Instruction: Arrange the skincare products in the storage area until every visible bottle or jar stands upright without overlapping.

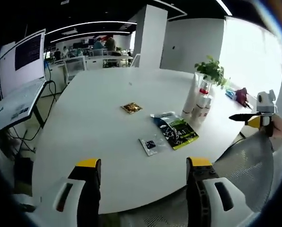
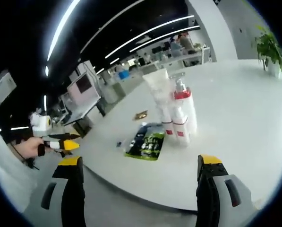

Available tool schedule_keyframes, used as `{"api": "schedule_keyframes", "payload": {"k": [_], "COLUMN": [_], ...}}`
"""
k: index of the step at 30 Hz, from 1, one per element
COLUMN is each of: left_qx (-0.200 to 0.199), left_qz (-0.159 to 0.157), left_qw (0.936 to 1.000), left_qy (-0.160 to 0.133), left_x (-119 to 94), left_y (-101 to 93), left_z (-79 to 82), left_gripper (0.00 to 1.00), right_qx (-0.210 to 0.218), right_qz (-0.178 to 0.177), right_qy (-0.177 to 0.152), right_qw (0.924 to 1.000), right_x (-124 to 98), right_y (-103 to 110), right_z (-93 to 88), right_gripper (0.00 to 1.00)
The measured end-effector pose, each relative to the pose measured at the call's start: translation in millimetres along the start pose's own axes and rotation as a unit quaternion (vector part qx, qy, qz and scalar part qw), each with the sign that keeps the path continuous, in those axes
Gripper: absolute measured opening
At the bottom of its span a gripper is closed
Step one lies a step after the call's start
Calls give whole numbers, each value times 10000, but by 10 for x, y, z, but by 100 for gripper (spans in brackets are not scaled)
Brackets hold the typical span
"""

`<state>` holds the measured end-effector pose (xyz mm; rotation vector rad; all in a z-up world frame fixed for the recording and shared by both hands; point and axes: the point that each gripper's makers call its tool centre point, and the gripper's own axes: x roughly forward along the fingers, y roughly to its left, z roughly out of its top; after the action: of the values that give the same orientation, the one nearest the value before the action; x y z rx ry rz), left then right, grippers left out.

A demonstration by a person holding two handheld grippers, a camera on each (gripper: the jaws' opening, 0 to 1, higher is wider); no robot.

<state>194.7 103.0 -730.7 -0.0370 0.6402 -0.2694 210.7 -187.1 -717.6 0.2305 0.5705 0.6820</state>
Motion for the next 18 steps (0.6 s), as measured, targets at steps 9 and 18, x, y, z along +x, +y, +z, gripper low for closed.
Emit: {"api": "schedule_keyframes", "payload": {"k": [9, 18], "left_qx": [230, 1165], "left_qz": [262, 402], "left_qw": [9992, 9881], "left_qy": [178, 918], "left_x": [8, 96], "left_y": [68, -21], "left_z": [-41, -215], "left_gripper": [68, 70], "right_qx": [-70, 37], "right_qz": [-134, 0], "right_qy": [40, 11], "right_qw": [9999, 10000], "right_x": [-1, -1], "right_y": [-24, 12], "right_z": [-14, -13], "right_gripper": [100, 100]}}
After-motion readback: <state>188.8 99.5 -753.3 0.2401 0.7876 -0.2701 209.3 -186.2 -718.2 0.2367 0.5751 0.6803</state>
